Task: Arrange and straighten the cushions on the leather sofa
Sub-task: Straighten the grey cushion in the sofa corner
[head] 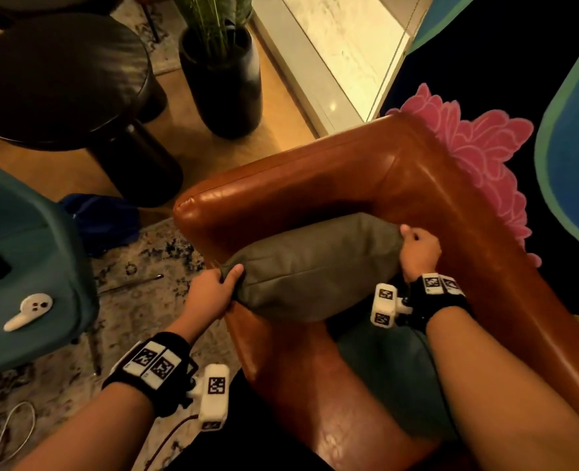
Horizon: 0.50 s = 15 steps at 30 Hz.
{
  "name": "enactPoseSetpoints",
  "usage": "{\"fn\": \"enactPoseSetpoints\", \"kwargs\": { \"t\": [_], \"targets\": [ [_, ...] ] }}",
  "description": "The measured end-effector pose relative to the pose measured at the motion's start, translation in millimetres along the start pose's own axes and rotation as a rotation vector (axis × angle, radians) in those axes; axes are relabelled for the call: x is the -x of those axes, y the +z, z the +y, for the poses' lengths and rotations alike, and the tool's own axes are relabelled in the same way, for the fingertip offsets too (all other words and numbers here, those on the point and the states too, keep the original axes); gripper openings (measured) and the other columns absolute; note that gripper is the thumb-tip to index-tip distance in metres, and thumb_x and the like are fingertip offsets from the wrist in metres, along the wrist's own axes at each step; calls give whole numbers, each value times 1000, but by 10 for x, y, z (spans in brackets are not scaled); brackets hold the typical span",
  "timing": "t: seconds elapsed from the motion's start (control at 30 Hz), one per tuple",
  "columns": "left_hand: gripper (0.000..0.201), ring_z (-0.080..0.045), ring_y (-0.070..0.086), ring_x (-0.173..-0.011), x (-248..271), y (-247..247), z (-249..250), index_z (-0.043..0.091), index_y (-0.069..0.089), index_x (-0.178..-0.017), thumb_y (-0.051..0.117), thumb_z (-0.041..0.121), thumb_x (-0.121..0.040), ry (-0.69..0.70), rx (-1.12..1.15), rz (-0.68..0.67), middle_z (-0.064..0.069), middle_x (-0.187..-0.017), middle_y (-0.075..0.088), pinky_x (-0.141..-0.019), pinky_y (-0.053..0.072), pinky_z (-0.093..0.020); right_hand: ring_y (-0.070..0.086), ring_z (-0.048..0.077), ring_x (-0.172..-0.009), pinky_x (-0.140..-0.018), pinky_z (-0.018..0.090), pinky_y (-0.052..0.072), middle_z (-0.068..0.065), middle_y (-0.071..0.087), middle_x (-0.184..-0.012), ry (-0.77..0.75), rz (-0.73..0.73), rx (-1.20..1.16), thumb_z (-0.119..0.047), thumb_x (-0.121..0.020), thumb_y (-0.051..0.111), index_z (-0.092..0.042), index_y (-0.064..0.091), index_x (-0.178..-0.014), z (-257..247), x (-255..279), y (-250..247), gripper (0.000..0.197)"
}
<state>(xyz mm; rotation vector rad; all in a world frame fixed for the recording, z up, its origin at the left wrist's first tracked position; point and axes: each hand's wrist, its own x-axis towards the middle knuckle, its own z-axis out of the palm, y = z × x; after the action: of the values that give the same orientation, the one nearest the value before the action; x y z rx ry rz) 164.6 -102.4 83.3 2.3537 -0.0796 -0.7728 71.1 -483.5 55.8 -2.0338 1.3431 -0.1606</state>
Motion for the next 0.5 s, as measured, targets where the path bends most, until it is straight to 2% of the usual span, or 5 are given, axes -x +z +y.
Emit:
{"fn": "enactPoseSetpoints", "kwargs": {
  "t": [0.1,0.23,0.37,0.47,0.5],
  "targets": [
    [56,-17,63,-48,88,-95,41,6,60,-66,52,51,-97,112,-6,-67,-9,-53,66,-56,51,-34,65,38,-101,-84,37,44,25,72,-104,-181,3,7,-24,-101,56,0,72,-101,-139,-45,-280,29],
    [65,-15,61,-46,135,-142,-169,2,62,-63,49,56,-96,42,5,-76,-9,-51,65,-56,45,-27,64,39,-100,-83,38,42,29,70,-102,-285,-11,103,-21,-102,53,3,70,-97,-127,-171,-400,30],
    [57,-15,59,-45,72,-92,-5,4,59,-70,54,55,-95,38,117,-136,-15,-58,67,-48,44,-27,61,43,-112,-93,41,44,31,67,-116,-79,-26,192,-17,-102,53,5,69,-109,-72,-284,-239,28],
    [48,-22,61,-45,-33,-39,235,4,58,-69,59,44,-96,16,166,-32,-14,-52,64,-47,45,-30,51,44,-124,-103,48,41,21,53,-135,73,66,260,-9,-93,56,-13,59,-123,-296,-90,-132,31],
    [44,-26,61,-44,-83,-35,338,6,56,-67,62,40,-95,-4,227,-8,-15,-51,61,-48,45,-32,50,41,-124,-105,49,41,17,51,-134,-11,50,237,-12,-90,60,-19,58,-124,-459,64,-114,35]
  ]
}}
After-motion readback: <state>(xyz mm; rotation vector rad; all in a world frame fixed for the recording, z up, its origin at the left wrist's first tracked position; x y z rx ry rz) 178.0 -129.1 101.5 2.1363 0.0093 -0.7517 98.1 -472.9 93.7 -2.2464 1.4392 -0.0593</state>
